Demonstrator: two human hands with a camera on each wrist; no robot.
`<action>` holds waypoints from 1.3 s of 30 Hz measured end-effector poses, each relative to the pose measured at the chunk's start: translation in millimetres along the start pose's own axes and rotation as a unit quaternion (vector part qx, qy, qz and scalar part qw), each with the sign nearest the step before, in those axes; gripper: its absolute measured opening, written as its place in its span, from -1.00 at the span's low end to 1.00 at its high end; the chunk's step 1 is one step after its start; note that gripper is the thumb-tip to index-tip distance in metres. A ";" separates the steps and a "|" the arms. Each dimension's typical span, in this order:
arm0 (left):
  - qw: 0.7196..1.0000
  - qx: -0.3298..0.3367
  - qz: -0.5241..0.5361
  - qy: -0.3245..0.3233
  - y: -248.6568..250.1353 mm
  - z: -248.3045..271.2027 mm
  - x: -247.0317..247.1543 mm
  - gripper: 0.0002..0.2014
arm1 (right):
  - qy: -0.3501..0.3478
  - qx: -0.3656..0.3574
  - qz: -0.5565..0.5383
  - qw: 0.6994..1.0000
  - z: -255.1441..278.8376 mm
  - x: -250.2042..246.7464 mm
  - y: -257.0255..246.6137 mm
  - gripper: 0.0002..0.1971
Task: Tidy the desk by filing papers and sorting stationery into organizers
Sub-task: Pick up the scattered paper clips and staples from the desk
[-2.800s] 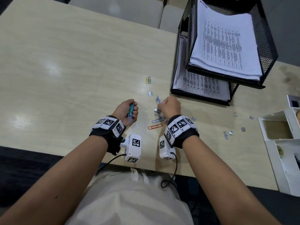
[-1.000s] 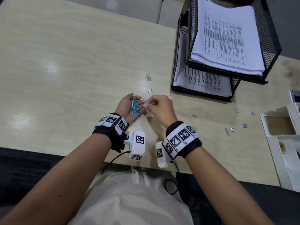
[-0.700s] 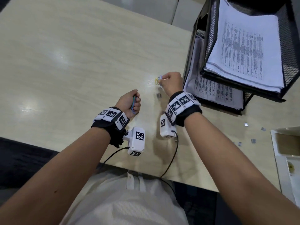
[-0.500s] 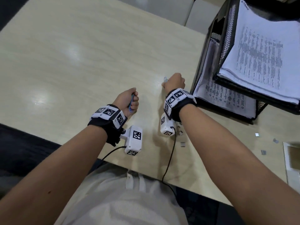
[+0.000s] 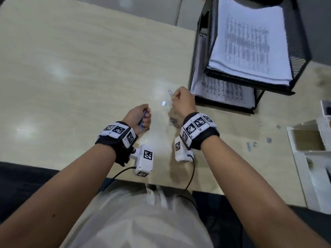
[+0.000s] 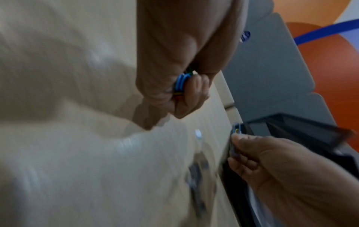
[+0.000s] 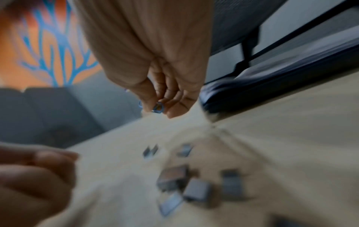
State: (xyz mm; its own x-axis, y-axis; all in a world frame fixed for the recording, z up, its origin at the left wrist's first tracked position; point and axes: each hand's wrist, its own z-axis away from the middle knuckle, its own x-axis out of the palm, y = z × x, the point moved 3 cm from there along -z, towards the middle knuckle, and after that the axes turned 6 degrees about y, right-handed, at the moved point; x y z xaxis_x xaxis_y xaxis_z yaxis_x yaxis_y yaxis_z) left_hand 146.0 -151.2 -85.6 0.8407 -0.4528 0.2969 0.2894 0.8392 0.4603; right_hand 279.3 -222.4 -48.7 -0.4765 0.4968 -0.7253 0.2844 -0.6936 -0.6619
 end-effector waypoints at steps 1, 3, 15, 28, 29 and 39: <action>1.000 0.000 -0.021 -0.018 -4.1 0.4 19.1 -0.62 | 0.027 0.020 -0.039 0.999 8.8 -16.2 12.7 -0.87; 0.996 -0.004 -0.062 -0.059 -15.2 2.7 64.5 -0.62 | 0.068 0.056 -0.115 0.989 30.4 -50.7 42.3 -0.80; 0.941 -0.131 -0.221 -0.222 -163.5 62.1 282.6 -0.67 | 0.352 0.244 -0.161 0.889 186.3 -266.9 237.7 -0.76; 0.940 -0.112 -0.247 -0.206 -281.1 72.6 408.4 -0.70 | 0.161 0.186 0.225 0.943 196.7 -292.7 339.9 -0.77; 0.944 -0.108 -0.244 -0.197 -282.9 69.3 410.4 -0.70 | 0.135 0.175 0.248 0.943 196.0 -290.9 339.8 -0.78; 0.957 -0.043 -0.217 -0.186 -277.4 39.9 408.1 -0.63 | 0.115 0.152 0.215 0.958 185.6 -257.7 335.4 -0.74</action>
State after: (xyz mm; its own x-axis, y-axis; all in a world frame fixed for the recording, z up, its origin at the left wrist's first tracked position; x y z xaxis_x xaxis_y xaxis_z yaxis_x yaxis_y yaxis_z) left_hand 390.6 -580.8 -58.7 0.4167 -0.8265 0.3784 0.6238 0.5628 0.5424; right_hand 343.0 -679.9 -48.6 -0.1634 0.2095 -0.9641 0.1405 -0.9623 -0.2329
